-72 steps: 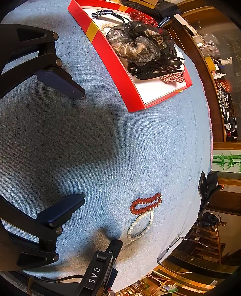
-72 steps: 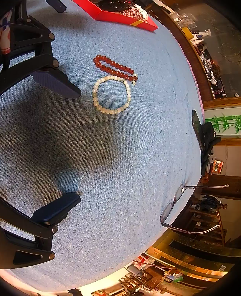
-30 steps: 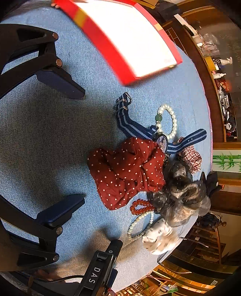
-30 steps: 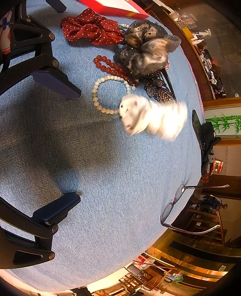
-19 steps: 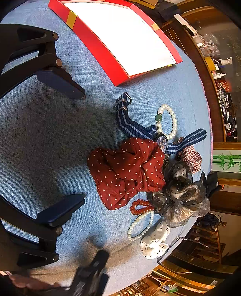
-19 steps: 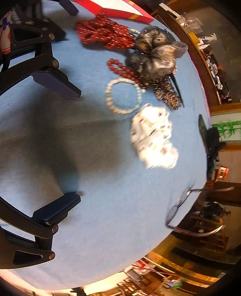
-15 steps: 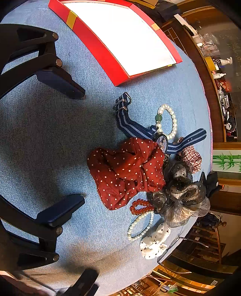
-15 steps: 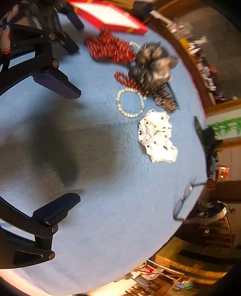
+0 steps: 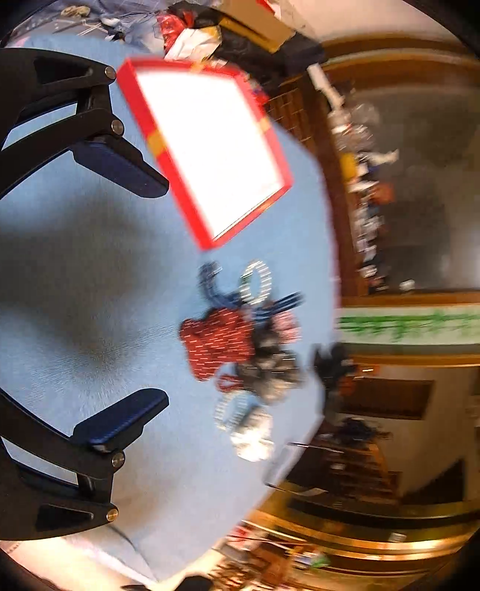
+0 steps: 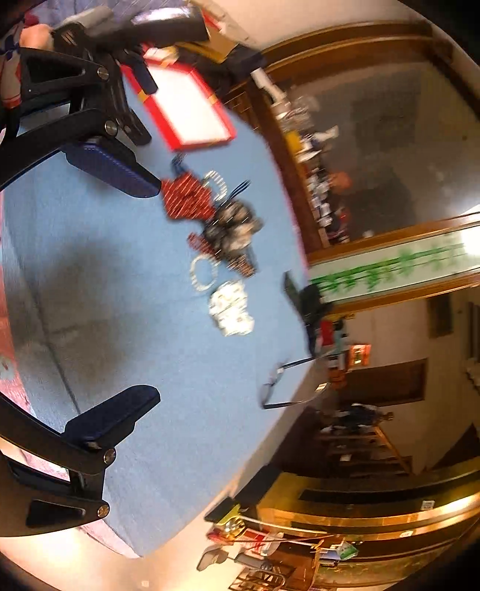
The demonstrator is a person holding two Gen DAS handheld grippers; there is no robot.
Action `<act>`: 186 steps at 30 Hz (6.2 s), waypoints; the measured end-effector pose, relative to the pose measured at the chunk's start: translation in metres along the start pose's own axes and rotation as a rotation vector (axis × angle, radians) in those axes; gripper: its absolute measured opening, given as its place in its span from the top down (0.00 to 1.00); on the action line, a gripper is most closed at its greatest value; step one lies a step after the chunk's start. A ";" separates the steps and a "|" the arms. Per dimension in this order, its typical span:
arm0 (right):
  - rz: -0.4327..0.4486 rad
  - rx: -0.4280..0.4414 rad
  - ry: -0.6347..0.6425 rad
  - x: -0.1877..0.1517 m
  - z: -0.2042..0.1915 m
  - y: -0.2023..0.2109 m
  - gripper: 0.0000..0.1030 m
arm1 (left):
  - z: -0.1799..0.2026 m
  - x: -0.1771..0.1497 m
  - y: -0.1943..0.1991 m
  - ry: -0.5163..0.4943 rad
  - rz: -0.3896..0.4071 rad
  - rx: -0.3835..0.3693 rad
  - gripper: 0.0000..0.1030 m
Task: Organize jewelry
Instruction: 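Move both grippers toward the pile of scrunchies and jewelry, then grasp the white cherry-print scrunchie with the right gripper while the left grasps the red polka-dot scrunchie, then carry both scrunchies into the red box and open both grippers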
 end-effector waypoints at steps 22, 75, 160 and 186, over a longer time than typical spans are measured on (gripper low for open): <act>-0.004 -0.021 0.074 -0.013 -0.030 0.002 0.00 | 0.003 0.011 0.014 -0.032 0.016 0.042 0.00; -0.212 0.017 -0.129 0.054 0.003 -0.150 0.05 | 0.004 0.034 -0.117 0.010 -0.214 -0.085 0.01; -0.070 0.388 0.314 0.055 -0.288 -0.112 0.81 | -0.259 0.089 -0.066 0.323 0.062 0.273 0.88; -0.349 0.405 0.444 -0.001 -0.477 -0.235 0.80 | -0.369 0.046 -0.083 0.580 -0.060 0.367 0.88</act>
Point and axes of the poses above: each gripper's, at about its wrist camera, not at the fingertips, and y roughly against the way its jaws point, z to its right, x to its top, the point moved 10 cm from there along -y, roughly the way its jaws point, and after that the axes turned 13 degrees about -x, right-handed, at the moved point
